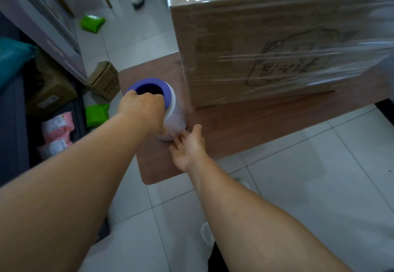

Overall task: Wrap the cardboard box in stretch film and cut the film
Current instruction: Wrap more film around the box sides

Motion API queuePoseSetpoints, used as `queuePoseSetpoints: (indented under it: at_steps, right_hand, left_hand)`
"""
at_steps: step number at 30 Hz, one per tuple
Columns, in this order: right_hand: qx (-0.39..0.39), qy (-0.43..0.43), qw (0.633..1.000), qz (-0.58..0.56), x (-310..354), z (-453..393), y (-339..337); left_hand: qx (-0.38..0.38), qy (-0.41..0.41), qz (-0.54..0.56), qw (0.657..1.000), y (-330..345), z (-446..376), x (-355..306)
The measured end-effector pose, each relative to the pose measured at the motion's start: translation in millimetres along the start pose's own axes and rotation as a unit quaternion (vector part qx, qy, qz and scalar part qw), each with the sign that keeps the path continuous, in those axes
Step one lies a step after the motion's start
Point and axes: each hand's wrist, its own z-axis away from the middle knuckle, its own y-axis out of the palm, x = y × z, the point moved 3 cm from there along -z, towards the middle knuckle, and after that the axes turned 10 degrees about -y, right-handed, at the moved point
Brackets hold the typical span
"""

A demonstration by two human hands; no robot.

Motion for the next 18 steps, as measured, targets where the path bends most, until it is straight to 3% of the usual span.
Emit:
queuePoseSetpoints:
  at_steps: [18]
  right_hand:
    - [-0.022,0.002,1.0,-0.022,-9.7,-30.8,29.6]
  left_hand:
    - [-0.033,0.011,0.038,0.999,1.3,-37.7,22.6]
